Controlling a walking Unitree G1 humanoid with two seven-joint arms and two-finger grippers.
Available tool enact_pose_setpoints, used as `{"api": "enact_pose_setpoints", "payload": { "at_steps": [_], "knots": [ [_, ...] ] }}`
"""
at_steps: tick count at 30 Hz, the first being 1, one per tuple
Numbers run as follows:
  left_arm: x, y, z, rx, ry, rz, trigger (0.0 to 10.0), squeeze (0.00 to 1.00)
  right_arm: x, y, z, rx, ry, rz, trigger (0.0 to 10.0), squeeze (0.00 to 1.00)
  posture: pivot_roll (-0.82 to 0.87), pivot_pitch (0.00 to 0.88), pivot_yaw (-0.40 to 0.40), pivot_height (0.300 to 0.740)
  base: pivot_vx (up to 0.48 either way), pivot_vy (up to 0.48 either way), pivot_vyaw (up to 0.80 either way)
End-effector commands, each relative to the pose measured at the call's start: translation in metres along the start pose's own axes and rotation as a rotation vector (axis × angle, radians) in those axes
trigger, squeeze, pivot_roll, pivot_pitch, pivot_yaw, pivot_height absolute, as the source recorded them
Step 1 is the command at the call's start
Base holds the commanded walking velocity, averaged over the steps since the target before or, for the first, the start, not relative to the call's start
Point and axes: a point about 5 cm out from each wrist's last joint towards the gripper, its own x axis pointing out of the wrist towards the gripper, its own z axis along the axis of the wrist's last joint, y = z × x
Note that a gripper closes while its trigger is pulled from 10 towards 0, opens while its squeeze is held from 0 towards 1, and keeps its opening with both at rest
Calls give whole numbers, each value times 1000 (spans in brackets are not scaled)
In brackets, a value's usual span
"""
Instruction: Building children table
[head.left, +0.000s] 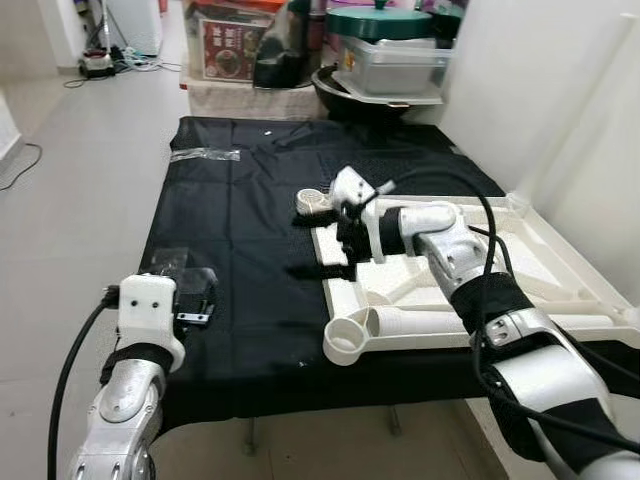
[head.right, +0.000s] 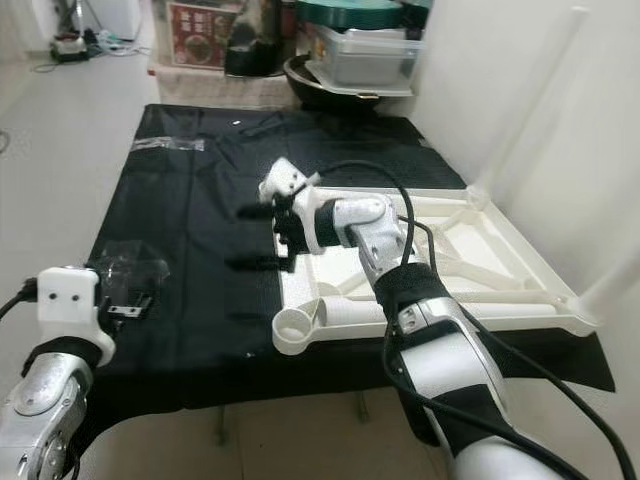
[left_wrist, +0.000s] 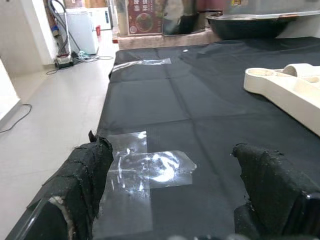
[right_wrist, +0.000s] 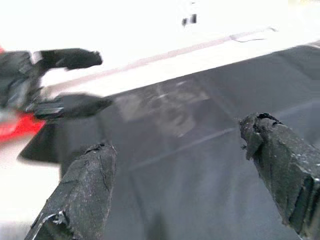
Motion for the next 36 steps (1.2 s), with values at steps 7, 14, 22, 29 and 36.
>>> {"api": "enact_pose_setpoints", "payload": {
  "at_steps": [7,14,22,29,36],
  "knots": [
    [3,-4,-2,-3,6,-9,10000,0,16,-22,-21,312,42,-625,10000,0,86,0,-125,740,0,0,0],
    [4,-4,-3,14,9,-2,10000,0,32,6,-80,668,188,-931,10000,0,92,0,-130,740,0,0,0],
    [6,-6,-3,15,5,-4,10000,0,44,20,-86,677,227,-874,10000,0,99,0,-132,740,0,0,0],
    [6,-6,-3,16,3,-2,10000,0,50,24,-85,696,231,-897,10000,0,109,0,-136,740,0,0,0],
    [6,-5,-3,15,1,1,10000,0,57,15,-55,501,103,-960,10000,0,103,0,-130,740,0,0,0]
  ]
}}
